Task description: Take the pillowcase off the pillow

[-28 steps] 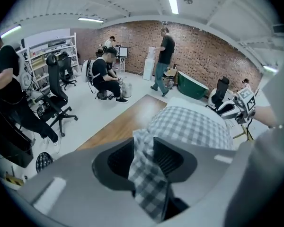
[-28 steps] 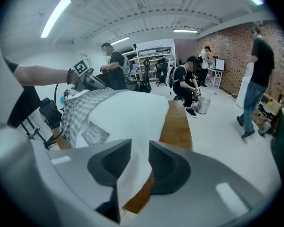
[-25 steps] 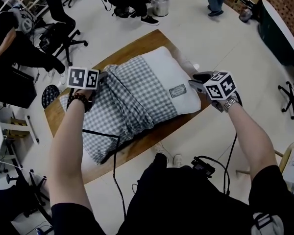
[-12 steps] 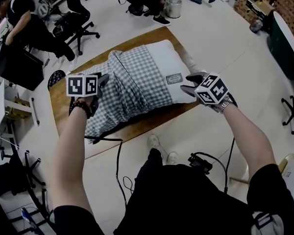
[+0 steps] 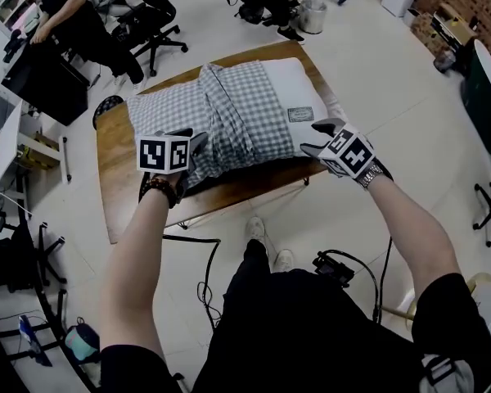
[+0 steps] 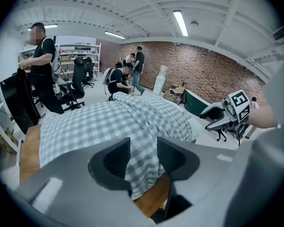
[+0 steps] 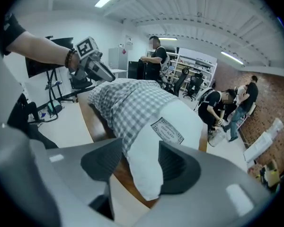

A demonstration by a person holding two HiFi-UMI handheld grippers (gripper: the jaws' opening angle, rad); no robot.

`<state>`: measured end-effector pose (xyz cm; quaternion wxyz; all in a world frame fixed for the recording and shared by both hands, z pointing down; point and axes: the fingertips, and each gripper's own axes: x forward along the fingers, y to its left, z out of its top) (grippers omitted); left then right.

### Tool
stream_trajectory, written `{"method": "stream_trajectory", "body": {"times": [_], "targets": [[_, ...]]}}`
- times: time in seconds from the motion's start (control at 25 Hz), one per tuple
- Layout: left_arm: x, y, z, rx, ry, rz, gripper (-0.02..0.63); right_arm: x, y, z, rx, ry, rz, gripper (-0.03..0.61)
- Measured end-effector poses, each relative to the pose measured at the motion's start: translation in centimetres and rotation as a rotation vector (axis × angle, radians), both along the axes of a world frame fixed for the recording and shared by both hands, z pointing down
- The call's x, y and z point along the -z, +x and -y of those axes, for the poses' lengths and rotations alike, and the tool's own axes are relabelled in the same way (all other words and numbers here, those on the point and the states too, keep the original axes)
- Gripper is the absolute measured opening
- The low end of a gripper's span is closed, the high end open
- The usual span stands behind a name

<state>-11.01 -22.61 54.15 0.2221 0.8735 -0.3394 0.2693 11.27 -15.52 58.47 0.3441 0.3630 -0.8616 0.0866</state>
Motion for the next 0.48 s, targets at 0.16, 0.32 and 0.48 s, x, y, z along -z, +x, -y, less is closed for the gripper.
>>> {"method": "stream_trajectory", "body": {"times": [0.16,0.32,0.48], "targets": [[-0.8,1.2,-1.9,0.016,0.028,-0.012,0.197,-1.0,-0.7,-0.6,0.043,0.045,-0.112,0.255],[-2.0,2.4,-3.4,0.035,0.057,-0.007,0.224,-2.6,-0.8,-0.3,0.078,0.094,-0.219,0.282],[-4.9,2.6,-4.6,0.075,0.038,0.014,0.254,-3.8,-0.5,0.8,0.092,0.15,-0.343,0.315]]}}
